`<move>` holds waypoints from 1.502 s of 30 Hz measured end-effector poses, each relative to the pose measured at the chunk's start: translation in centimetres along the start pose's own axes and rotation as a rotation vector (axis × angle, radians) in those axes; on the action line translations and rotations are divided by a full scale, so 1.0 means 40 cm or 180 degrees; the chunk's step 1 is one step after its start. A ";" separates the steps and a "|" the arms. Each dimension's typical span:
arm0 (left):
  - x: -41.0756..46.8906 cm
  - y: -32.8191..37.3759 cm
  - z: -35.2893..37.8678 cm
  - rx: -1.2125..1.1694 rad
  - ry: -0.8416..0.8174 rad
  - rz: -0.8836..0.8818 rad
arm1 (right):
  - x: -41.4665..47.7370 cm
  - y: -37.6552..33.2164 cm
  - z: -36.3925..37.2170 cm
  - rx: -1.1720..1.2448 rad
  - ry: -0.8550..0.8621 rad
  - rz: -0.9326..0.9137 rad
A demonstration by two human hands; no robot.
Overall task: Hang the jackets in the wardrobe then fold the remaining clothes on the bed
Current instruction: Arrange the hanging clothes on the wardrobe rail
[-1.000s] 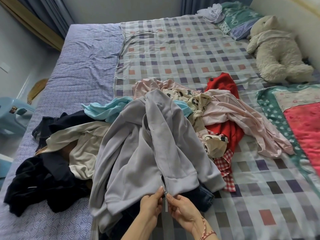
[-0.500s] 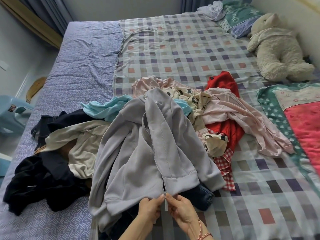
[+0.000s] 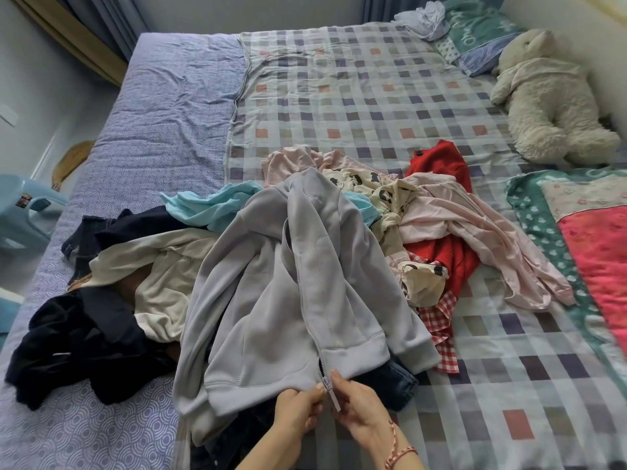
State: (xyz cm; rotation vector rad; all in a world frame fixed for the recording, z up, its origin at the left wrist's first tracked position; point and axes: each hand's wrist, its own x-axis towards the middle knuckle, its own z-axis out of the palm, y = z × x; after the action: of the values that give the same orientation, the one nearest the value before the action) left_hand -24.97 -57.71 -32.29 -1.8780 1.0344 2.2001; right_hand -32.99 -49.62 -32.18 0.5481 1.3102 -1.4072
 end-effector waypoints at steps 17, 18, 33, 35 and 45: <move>0.004 -0.044 -0.038 0.0362 0.0315 0.0167 | -0.015 0.071 0.030 -0.0224 0.0429 -0.0068; 0.005 -0.047 -0.035 0.0446 0.0348 0.0168 | -0.023 0.063 0.028 -0.0432 0.0410 0.0013; -0.036 -0.070 -0.042 0.1352 0.0495 0.0760 | -0.008 -0.132 0.094 -0.1670 -0.0468 0.1676; -0.046 -0.049 -0.062 0.1323 0.0527 0.0785 | 0.010 -0.145 0.128 -0.1837 -0.0612 0.1781; -0.094 0.045 -0.123 0.1499 0.0588 0.0563 | -0.013 -0.100 0.190 -0.2788 -0.0473 0.0660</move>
State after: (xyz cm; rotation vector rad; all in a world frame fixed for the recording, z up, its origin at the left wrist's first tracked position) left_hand -20.68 -60.30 -28.28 -1.8428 1.6355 1.6701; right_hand -33.93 -57.04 -27.94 -0.0198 1.5332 -0.5853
